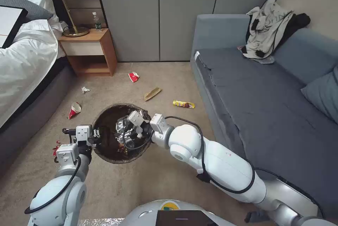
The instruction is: Pick up the trash bin, then pick up the garbage from the floor and place it into the trash bin.
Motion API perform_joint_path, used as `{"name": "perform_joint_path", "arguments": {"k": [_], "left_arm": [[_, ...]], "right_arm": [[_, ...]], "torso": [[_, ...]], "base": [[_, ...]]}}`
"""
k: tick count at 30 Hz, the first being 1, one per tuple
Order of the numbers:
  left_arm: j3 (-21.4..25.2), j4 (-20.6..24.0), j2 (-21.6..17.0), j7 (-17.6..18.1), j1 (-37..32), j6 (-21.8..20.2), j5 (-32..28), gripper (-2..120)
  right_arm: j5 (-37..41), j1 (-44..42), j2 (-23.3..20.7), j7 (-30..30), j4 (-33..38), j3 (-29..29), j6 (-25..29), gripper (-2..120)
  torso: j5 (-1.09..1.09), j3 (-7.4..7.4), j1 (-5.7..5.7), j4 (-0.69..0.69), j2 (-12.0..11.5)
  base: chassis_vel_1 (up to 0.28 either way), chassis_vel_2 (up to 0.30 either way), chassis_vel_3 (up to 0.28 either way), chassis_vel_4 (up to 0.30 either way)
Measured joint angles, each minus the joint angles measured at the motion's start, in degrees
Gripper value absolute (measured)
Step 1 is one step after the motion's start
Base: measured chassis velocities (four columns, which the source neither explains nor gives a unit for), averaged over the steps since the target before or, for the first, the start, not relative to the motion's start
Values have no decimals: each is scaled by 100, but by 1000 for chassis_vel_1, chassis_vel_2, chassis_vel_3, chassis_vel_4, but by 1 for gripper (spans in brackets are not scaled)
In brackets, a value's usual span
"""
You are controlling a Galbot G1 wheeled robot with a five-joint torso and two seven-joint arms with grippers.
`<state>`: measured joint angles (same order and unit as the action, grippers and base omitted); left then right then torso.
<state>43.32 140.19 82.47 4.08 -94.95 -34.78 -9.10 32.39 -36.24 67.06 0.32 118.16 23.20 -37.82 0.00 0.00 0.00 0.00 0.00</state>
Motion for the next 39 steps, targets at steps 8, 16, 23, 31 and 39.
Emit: {"name": "perform_joint_path", "arguments": {"k": [8, 16, 23, 31, 39], "left_arm": [[66, 19, -26, -1, -25, -5, -73, 4], [65, 20, -21, -1, -23, -5, -72, 4], [62, 8, -21, -3, -21, -5, -66, 4], [80, 0, -25, -12, -30, -1, -66, 4], [159, -22, -36, -28, -67, 12, -109, 4]], "right_arm": [[259, -4, -114, 190, 383, -428, 84, 100], [637, -76, -425, 232, 825, -1203, 173, 100], [957, -329, -733, 257, 1178, -1986, 246, 100], [702, -1730, -1022, 167, 1453, -3206, 638, 100], [-418, -3386, -528, 235, 1502, -3898, 1539, 100]], "torso": [[0, 0, 0, 1, 0], [0, 0, 0, 0, 0], [1, 0, 0, 1, 0], [1, 0, 0, 0, 0], [0, 0, 0, 0, 0]], "base": [[0, 0, 0, 0], [0, 0, 0, 0], [0, 0, 0, 0], [0, 0, 0, 0], [0, 0, 0, 0]]}}
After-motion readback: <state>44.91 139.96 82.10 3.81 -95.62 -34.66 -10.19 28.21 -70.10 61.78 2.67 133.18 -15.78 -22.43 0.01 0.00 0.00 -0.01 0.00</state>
